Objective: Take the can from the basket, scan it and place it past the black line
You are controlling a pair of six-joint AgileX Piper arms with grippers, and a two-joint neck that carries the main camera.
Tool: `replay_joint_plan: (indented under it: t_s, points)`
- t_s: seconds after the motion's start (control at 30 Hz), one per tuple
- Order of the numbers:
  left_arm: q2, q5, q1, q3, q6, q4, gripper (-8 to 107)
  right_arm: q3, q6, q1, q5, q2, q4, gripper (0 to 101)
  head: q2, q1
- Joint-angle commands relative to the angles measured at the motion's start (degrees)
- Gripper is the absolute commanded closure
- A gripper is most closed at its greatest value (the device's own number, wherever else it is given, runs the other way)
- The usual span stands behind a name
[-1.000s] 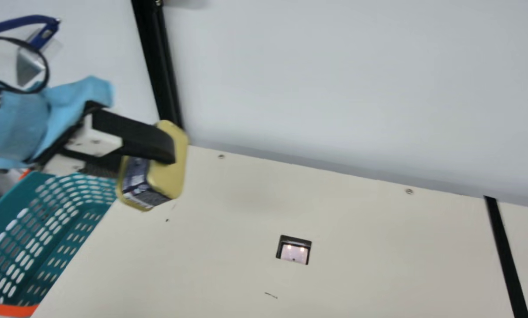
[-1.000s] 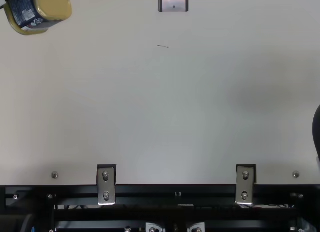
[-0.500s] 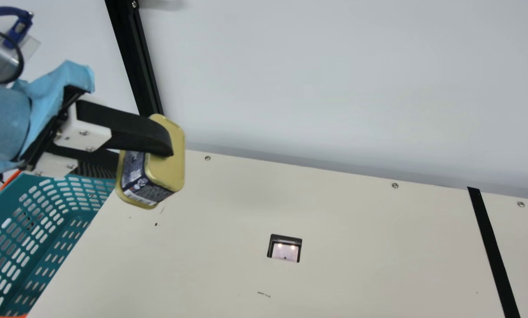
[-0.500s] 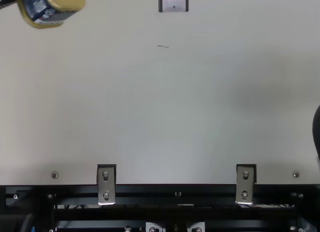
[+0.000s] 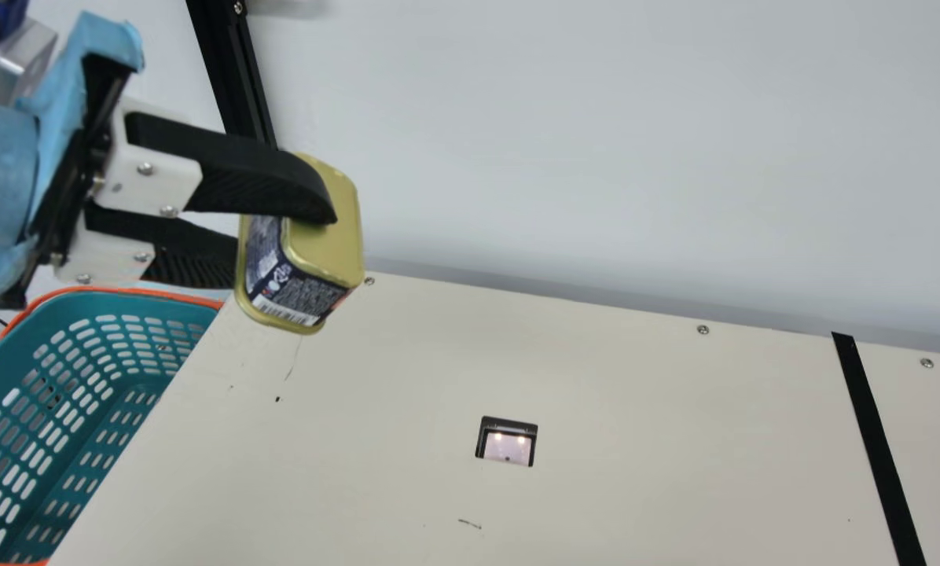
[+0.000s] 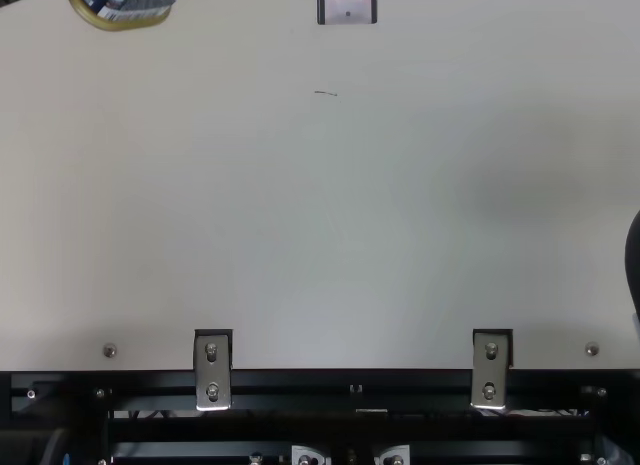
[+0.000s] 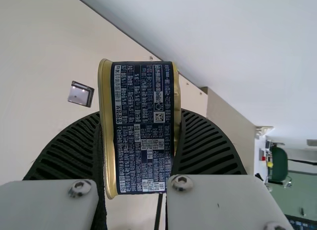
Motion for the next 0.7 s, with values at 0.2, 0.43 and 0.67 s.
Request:
replay_joint_plan:
  t_s: [0.2,0.43,0.67]
  points:
    - [-1.4,0.0,-1.1,-0.6,-3.3,-1.0,89,0.0,0.0,0.0,0.0,0.0,0.0,0,0.0,-2.1]
    - [-2.7,0.0,-1.5,-0.8,-6.4,-2.8,89,0.0,0.0,0.0,0.0,0.0,0.0,0,0.0,-2.1]
    - [-3.4,0.0,-0.8,-1.1,-9.3,-5.6,89,0.0,0.0,0.0,0.0,0.0,0.0,0,0.0,-2.1]
